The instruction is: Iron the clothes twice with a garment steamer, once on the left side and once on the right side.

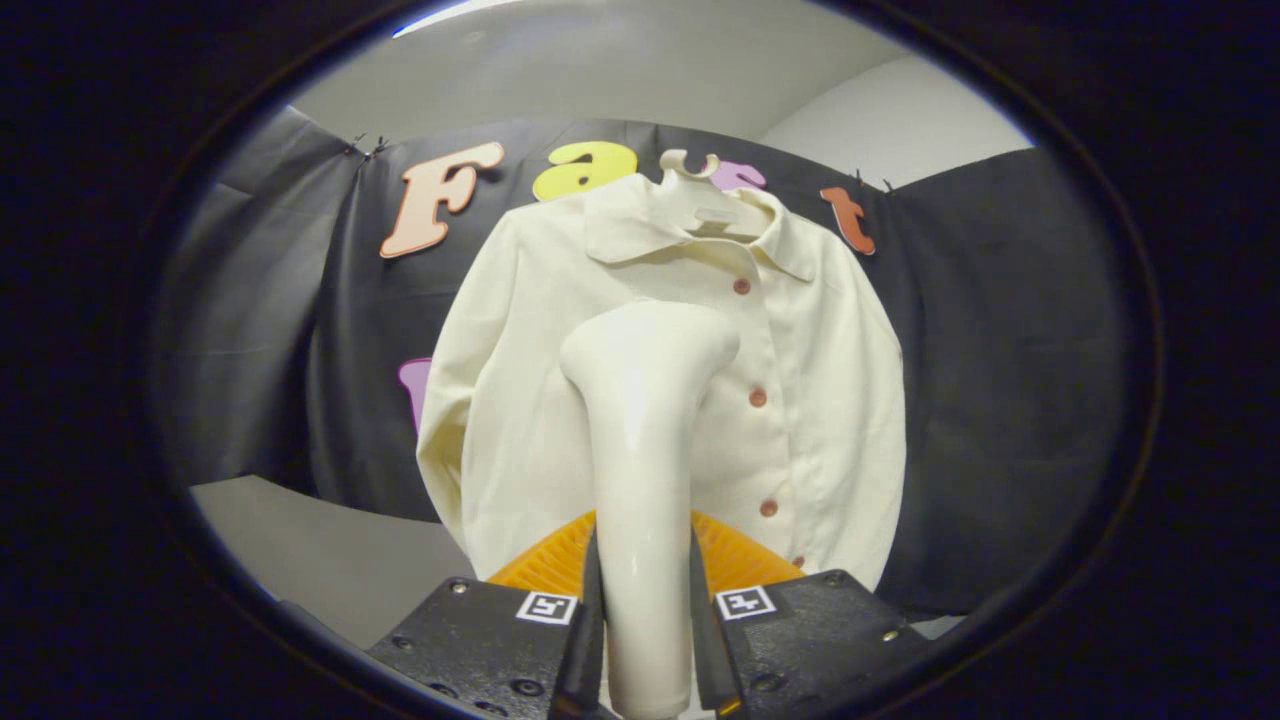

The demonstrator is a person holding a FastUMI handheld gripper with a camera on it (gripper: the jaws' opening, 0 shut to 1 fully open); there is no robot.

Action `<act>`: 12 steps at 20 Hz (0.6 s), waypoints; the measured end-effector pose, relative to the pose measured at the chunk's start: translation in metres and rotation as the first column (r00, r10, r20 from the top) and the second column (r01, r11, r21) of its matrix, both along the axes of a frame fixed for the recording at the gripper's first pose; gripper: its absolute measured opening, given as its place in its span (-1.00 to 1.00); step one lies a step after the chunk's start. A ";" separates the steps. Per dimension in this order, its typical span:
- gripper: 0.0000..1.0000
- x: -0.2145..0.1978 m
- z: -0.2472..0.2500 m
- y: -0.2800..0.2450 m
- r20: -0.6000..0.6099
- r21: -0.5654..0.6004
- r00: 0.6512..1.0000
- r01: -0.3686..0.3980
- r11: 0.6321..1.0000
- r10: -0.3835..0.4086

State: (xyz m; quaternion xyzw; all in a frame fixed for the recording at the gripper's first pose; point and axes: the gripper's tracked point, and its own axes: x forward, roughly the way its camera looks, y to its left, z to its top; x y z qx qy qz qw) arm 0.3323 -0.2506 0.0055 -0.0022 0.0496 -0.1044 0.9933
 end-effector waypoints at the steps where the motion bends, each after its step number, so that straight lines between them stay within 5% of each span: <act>1: -0.28 0.000 -0.006 0.001 -0.003 0.000 1.000 0.001 1.000 -0.001; 12: -0.27 -0.021 -0.093 0.002 -0.101 0.007 0.994 -0.042 0.999 0.043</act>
